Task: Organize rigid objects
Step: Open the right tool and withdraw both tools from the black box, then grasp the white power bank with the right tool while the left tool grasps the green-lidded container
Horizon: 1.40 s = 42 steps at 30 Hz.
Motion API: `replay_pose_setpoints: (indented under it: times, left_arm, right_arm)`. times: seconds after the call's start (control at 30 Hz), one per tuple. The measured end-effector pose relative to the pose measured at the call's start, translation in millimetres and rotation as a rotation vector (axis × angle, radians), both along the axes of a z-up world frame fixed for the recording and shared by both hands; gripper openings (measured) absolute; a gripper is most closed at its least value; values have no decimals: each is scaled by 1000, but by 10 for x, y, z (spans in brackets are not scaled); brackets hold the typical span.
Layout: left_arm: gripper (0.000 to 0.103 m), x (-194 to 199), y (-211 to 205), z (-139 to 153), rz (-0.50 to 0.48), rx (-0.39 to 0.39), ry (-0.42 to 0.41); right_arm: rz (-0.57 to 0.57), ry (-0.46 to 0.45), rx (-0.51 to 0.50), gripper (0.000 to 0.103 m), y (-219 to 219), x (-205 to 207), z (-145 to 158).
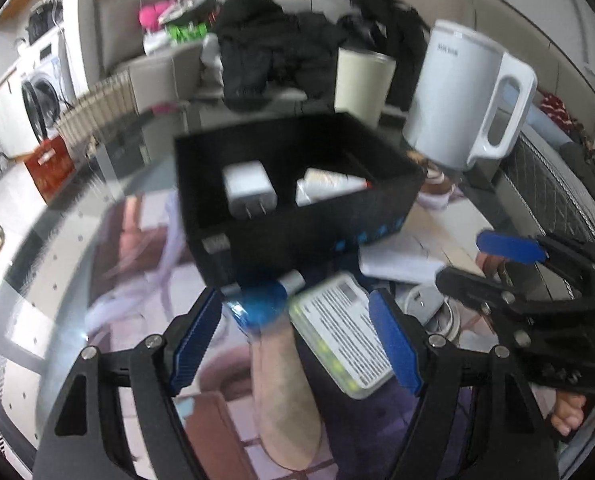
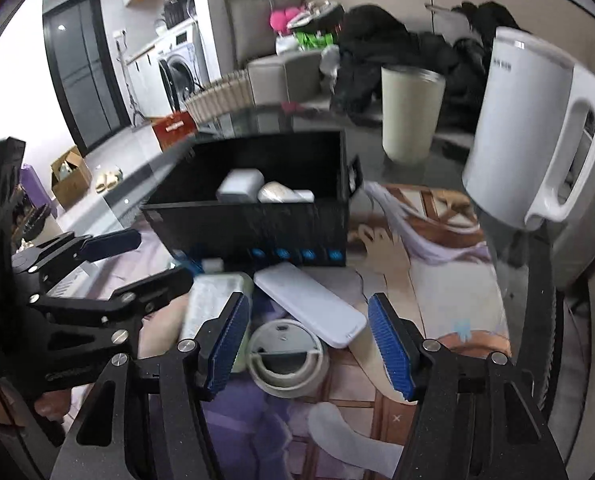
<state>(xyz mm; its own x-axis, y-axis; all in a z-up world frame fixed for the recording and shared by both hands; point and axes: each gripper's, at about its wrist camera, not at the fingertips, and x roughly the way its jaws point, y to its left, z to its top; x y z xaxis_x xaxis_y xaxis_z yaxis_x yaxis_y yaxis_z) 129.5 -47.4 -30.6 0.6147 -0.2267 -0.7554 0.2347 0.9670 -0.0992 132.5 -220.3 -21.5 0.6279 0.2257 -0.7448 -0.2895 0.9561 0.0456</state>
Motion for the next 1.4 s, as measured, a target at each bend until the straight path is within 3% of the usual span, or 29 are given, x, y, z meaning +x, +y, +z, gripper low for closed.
replay_pose_setpoints:
  times: [0.23,0.5,0.73,1.07,1.17,1.2,1.23,1.4]
  left_arm:
    - [78,120,-166,-172,-5,-19,78]
    - [84,153,-387,-203,-19,66,49]
    - [84,73,-255,-204,-22,-31,126]
    - [90,217,-271,-297,-9,-70,180]
    - [85,256,-250,-301,-8,-78,181]
    - [71,253,-243,-300,2,-56,176]
    - [66,239,-248,-295,4,-33,161]
    - [65,129,-122,-292,-41,-25,175]
  right_arm:
    - [-46,26,-17,64,-163,217,-109]
    - [-26,47,0,64,-175,259,-125]
    - [-24,40,3,64,-150,292,-92]
    - [-16,63,-4,64,-141,353,-150]
    - [-11,77,1,64,-98,381,-183]
    - [-9,83,5,64,-89,392,-186]
    - [-7,86,6,64,-80,404,-190]
    - [12,111,-11,64,-29,442,-260]
